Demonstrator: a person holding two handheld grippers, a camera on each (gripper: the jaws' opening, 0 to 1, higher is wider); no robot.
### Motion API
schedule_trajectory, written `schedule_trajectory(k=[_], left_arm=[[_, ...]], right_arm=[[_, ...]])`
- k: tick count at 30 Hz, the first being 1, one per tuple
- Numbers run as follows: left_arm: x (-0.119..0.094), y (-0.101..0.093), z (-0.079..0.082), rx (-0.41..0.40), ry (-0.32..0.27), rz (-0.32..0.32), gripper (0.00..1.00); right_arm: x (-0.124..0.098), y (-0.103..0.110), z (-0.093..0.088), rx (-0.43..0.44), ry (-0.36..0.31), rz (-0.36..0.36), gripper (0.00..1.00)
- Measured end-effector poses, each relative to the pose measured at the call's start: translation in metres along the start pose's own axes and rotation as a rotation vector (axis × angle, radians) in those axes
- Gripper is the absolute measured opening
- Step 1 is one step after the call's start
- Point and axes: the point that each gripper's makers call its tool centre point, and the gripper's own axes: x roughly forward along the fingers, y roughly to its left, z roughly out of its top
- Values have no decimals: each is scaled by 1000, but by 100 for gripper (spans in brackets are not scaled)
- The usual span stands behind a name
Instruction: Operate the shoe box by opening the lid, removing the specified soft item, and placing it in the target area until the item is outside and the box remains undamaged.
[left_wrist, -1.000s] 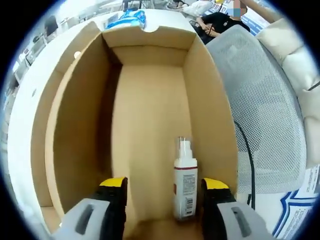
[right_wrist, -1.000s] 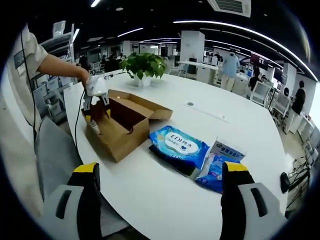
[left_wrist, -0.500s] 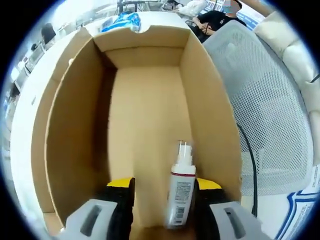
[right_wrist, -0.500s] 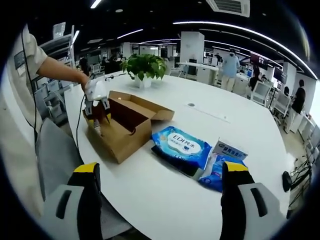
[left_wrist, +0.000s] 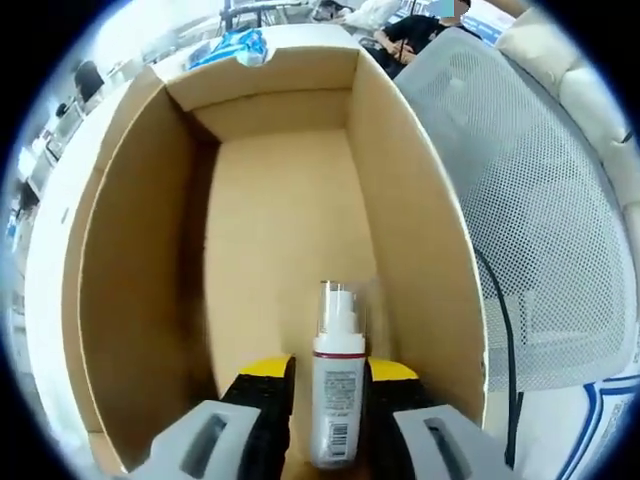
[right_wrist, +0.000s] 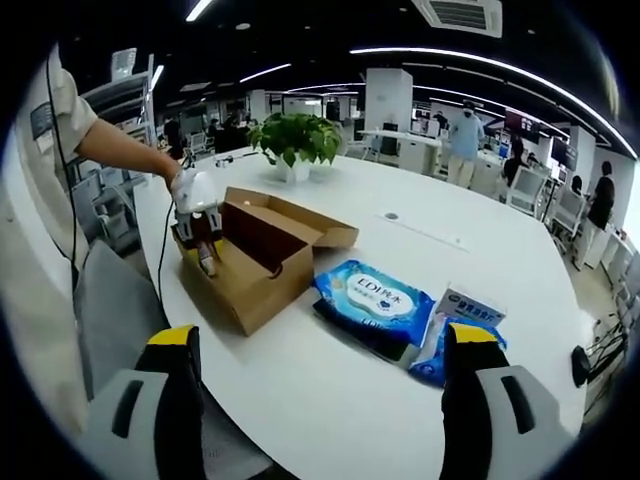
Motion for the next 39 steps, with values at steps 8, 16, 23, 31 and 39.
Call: schedule_trajectory(k=[8, 16, 23, 31, 39], left_arm=[[0, 3, 1, -15, -8, 31, 20], [-2, 7, 2, -69, -7, 69, 19], [-12, 11, 14, -137, -56, 91, 19], [-28, 17, 34, -202, -145, 124, 19], [-45, 19, 56, -230, -236, 144, 19]], right_arm=[[6, 9, 2, 20, -19, 15, 93], [11, 18, 3, 32, -33, 28, 92], [15, 26, 7, 45, -54, 40, 92], [22, 34, 13, 54, -76, 58, 90], [31, 39, 24, 51, -104, 63, 88]])
